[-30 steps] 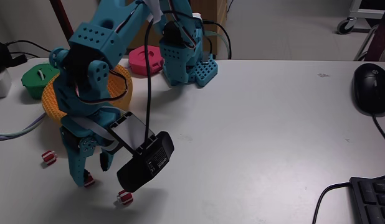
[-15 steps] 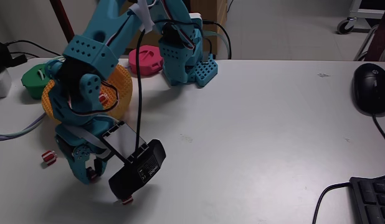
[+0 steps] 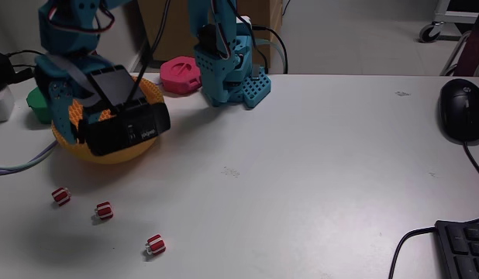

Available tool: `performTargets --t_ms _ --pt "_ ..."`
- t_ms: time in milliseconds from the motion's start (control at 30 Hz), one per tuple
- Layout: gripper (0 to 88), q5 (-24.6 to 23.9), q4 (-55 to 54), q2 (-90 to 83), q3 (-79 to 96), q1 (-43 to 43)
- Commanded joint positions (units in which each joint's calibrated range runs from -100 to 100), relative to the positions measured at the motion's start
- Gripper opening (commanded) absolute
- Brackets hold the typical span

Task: Place cube pieces into the yellow basket

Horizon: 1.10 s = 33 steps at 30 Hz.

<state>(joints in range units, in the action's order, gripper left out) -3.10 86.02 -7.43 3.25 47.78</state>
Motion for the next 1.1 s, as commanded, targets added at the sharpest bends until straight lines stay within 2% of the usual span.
performTargets --t_ms 0,33,100,200,333,367,500,567,667,1067 --pt "0.0 2.0 2.9 -13.4 8.0 5.9" --pt "0.0 2.7 3.6 -15.0 10.4 7.3" --pt "5.5 3.9 4.9 -16.2 13.0 8.9" --pt "9.5 3.5 4.9 -15.0 11.8 11.5" --pt "24.9 2.1 8.3 -13.5 6.7 10.8" --pt "25.7 2.1 7.6 -13.4 5.4 9.4" --pt "26.7 1.3 5.5 -10.5 1.6 -2.9" --pt "25.2 -0.9 5.4 -5.7 0.6 -10.0" --pt "23.2 -4.1 3.1 3.7 -1.2 -15.6" --pt "21.5 -8.5 -2.4 23.5 -10.6 -15.7"
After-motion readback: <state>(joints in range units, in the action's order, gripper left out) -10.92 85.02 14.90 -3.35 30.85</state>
